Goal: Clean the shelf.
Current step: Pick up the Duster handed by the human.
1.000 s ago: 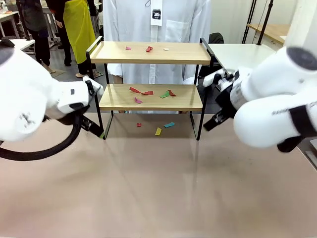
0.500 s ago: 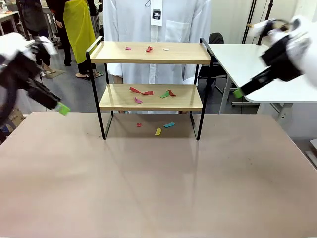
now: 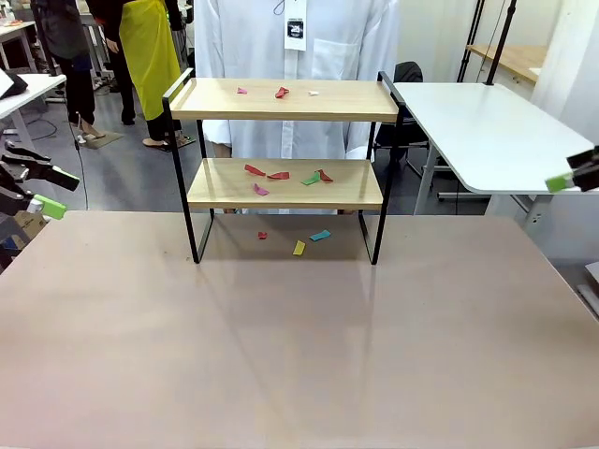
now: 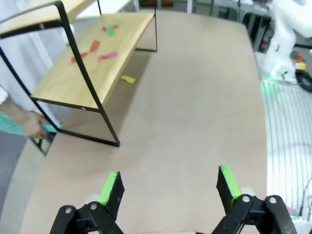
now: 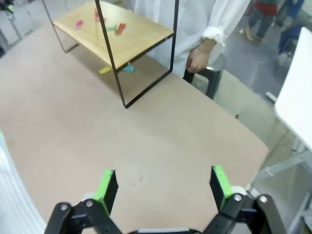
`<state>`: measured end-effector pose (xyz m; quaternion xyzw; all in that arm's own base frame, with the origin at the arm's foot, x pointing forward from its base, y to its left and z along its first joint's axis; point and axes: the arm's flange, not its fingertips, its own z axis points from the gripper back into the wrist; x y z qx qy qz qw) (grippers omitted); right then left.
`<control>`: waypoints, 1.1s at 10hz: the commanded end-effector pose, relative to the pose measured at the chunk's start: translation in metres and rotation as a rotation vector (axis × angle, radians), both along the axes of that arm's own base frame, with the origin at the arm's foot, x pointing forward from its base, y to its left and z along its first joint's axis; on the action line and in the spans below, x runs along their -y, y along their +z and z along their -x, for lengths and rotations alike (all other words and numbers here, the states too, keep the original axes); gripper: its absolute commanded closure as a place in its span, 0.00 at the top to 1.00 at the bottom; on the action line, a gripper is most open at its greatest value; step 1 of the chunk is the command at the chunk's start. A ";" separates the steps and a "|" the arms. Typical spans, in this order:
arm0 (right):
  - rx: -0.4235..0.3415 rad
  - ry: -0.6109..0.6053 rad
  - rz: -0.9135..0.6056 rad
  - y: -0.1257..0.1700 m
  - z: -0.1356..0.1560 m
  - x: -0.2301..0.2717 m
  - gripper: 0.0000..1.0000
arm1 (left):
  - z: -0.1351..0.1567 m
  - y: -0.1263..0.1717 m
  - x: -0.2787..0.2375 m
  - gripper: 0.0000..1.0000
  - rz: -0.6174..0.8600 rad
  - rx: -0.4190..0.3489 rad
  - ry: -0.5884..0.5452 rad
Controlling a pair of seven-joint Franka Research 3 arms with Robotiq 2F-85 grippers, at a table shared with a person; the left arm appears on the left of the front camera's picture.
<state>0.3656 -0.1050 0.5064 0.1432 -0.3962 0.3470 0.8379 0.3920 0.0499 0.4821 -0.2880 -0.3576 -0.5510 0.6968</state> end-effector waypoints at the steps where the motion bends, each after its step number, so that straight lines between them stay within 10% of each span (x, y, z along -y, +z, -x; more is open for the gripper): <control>1: 0.027 0.091 -0.052 -0.029 -0.017 0.015 1.00 | -0.014 -0.009 0.002 1.00 0.019 -0.021 -0.015; 3: 0.025 0.103 -0.077 -0.047 -0.020 0.024 1.00 | -0.012 -0.008 0.013 1.00 -0.021 -0.030 0.103; 11: 0.045 0.043 -0.073 -0.032 -0.021 0.040 1.00 | -0.019 -0.022 -0.020 1.00 0.046 -0.035 -0.031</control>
